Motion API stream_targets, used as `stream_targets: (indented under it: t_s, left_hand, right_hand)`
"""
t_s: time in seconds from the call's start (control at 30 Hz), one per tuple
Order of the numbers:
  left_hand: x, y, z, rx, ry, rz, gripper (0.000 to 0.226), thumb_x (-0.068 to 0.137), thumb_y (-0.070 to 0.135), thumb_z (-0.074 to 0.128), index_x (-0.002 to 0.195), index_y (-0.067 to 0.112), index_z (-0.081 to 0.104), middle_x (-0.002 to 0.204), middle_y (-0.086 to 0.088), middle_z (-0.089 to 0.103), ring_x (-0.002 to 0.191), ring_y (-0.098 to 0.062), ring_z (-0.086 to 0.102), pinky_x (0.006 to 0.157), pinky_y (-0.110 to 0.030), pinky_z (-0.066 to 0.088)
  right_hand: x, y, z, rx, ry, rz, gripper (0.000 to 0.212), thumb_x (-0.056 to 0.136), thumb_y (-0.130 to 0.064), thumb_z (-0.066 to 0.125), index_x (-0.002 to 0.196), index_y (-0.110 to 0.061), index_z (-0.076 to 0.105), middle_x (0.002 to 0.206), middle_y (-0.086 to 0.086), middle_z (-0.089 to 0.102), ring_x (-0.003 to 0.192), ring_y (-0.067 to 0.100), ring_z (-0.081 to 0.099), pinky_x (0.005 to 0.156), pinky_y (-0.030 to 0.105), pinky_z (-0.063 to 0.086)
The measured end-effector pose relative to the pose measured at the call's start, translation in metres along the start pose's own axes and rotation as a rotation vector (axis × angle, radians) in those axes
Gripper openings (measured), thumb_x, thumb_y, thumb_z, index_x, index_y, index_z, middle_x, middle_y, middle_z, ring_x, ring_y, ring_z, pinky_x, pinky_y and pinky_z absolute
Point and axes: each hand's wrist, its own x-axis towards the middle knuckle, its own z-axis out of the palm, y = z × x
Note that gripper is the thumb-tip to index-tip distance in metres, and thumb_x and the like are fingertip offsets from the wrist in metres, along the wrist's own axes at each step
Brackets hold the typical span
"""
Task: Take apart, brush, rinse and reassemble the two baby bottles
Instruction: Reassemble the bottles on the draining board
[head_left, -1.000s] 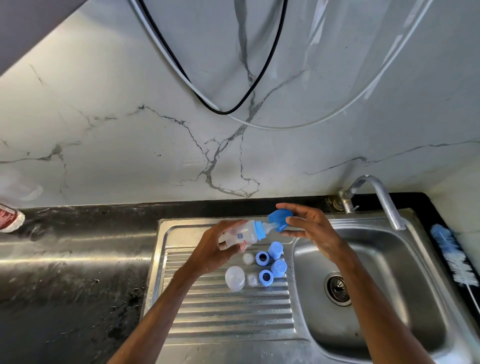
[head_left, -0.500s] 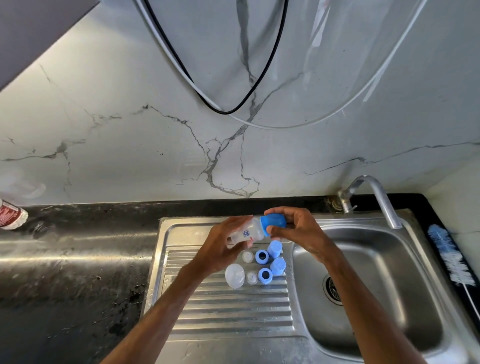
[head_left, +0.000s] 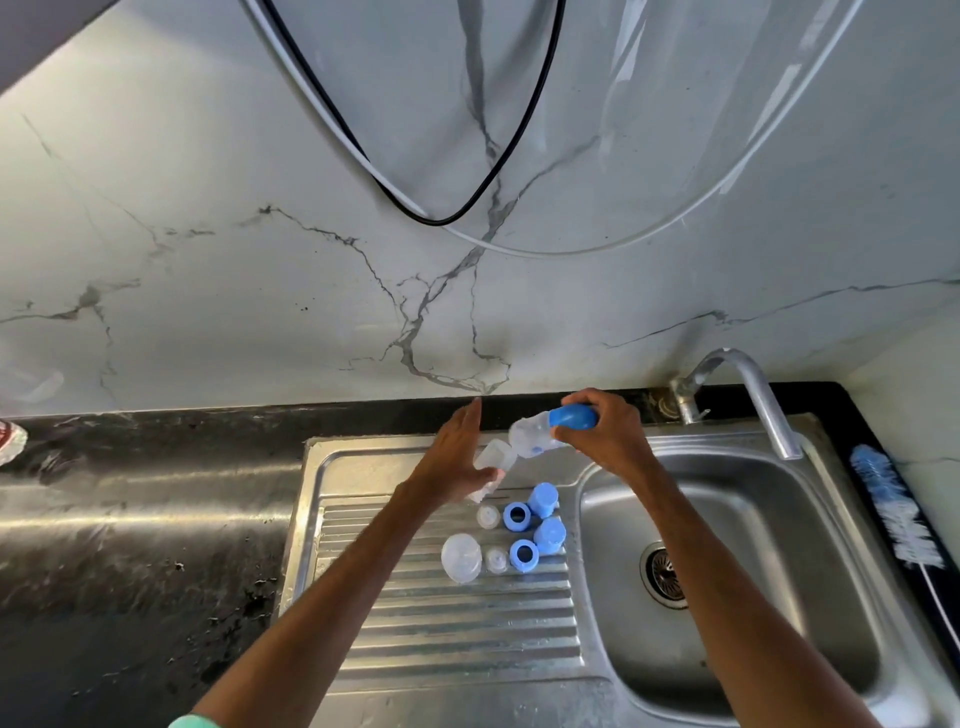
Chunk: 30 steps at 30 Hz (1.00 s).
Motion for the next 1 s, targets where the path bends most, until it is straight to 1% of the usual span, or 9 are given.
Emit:
stream_targets:
  t_s: [0.07, 0.23, 0.33, 0.43, 0.57, 0.67, 0.77, 0.9, 1.0]
  left_hand:
    - [0.014, -0.004, 0.004, 0.028, -0.039, -0.123, 0.099, 0.091, 0.038, 0.076, 0.163, 0.011, 0.012, 0.169, -0.01, 0.019, 0.156, -0.029, 0.018, 0.124, -0.041, 0.021]
    - [0.036, 0.005, 0.026, 0.114, -0.088, -0.213, 0.089, 0.086, 0.051, 0.077, 0.152, 0.011, 0.033, 0.155, -0.011, 0.041, 0.143, -0.03, 0.039, 0.113, -0.041, 0.038]
    - [0.042, 0.008, 0.037, 0.168, -0.07, -0.254, 0.084, 0.083, 0.05, 0.08, 0.146, 0.013, 0.038, 0.149, -0.011, 0.043, 0.136, -0.029, 0.044, 0.108, -0.042, 0.046]
    - [0.046, 0.008, 0.041, 0.169, -0.052, -0.28, 0.083, 0.082, 0.047, 0.082, 0.145, 0.014, 0.039, 0.15, -0.013, 0.039, 0.134, -0.03, 0.045, 0.106, -0.043, 0.049]
    - [0.044, 0.001, 0.043, 0.119, -0.026, -0.234, 0.073, 0.086, 0.04, 0.079, 0.143, 0.015, 0.042, 0.145, -0.01, 0.047, 0.132, -0.027, 0.048, 0.107, -0.04, 0.046]
    - [0.033, -0.008, 0.041, -0.012, 0.038, -0.202, 0.068, 0.083, 0.032, 0.082, 0.137, 0.015, 0.044, 0.136, -0.008, 0.055, 0.126, -0.025, 0.052, 0.101, -0.038, 0.05]
    - [0.015, -0.021, 0.037, -0.086, 0.119, -0.174, 0.069, 0.078, 0.034, 0.086, 0.131, 0.016, 0.045, 0.129, -0.005, 0.058, 0.117, -0.022, 0.056, 0.092, -0.034, 0.053]
    - [-0.009, -0.04, 0.036, -0.124, 0.193, -0.108, 0.073, 0.074, 0.034, 0.089, 0.129, 0.015, 0.045, 0.124, -0.004, 0.057, 0.108, -0.015, 0.054, 0.085, -0.024, 0.049]
    - [-0.026, -0.05, 0.036, -0.14, 0.207, -0.061, 0.076, 0.073, 0.034, 0.089, 0.131, 0.013, 0.045, 0.127, -0.005, 0.055, 0.111, -0.018, 0.055, 0.088, -0.027, 0.052]
  right_hand:
    - [0.007, 0.005, -0.002, -0.16, 0.052, -0.032, 0.048, 0.074, -0.018, 0.091, 0.117, -0.013, 0.07, 0.115, 0.005, 0.071, 0.1, 0.021, 0.066, 0.086, 0.032, 0.056]
    - [0.01, 0.008, 0.02, -0.309, -0.023, -0.062, 0.053, 0.077, -0.02, 0.092, 0.122, -0.019, 0.064, 0.122, 0.002, 0.068, 0.106, 0.019, 0.064, 0.089, 0.032, 0.055]
    - [0.01, 0.011, 0.035, -0.399, -0.061, -0.068, 0.053, 0.082, -0.023, 0.088, 0.128, -0.021, 0.06, 0.127, 0.001, 0.066, 0.112, 0.019, 0.063, 0.093, 0.033, 0.055]
    - [0.009, 0.017, 0.048, -0.463, -0.09, -0.069, 0.055, 0.086, -0.025, 0.084, 0.133, -0.023, 0.056, 0.131, 0.002, 0.062, 0.117, 0.019, 0.06, 0.097, 0.033, 0.053]
    - [0.007, 0.023, 0.057, -0.478, -0.103, -0.088, 0.059, 0.086, -0.03, 0.083, 0.137, -0.025, 0.053, 0.132, 0.001, 0.061, 0.118, 0.02, 0.06, 0.096, 0.032, 0.051]
    - [0.005, 0.025, 0.058, -0.486, -0.127, -0.072, 0.067, 0.086, -0.034, 0.083, 0.143, -0.026, 0.048, 0.136, 0.002, 0.06, 0.121, 0.022, 0.059, 0.099, 0.036, 0.05]
    - [-0.001, 0.027, 0.057, -0.461, -0.151, -0.053, 0.075, 0.087, -0.037, 0.082, 0.15, -0.024, 0.043, 0.143, 0.004, 0.056, 0.128, 0.023, 0.054, 0.104, 0.038, 0.048]
    - [-0.006, 0.03, 0.054, -0.401, -0.179, -0.037, 0.083, 0.089, -0.036, 0.081, 0.156, -0.018, 0.035, 0.155, 0.007, 0.046, 0.14, 0.025, 0.046, 0.112, 0.038, 0.041]
    - [-0.01, 0.029, 0.049, -0.362, -0.19, -0.038, 0.086, 0.09, -0.038, 0.079, 0.158, -0.016, 0.032, 0.161, 0.008, 0.038, 0.145, 0.025, 0.041, 0.115, 0.038, 0.038]
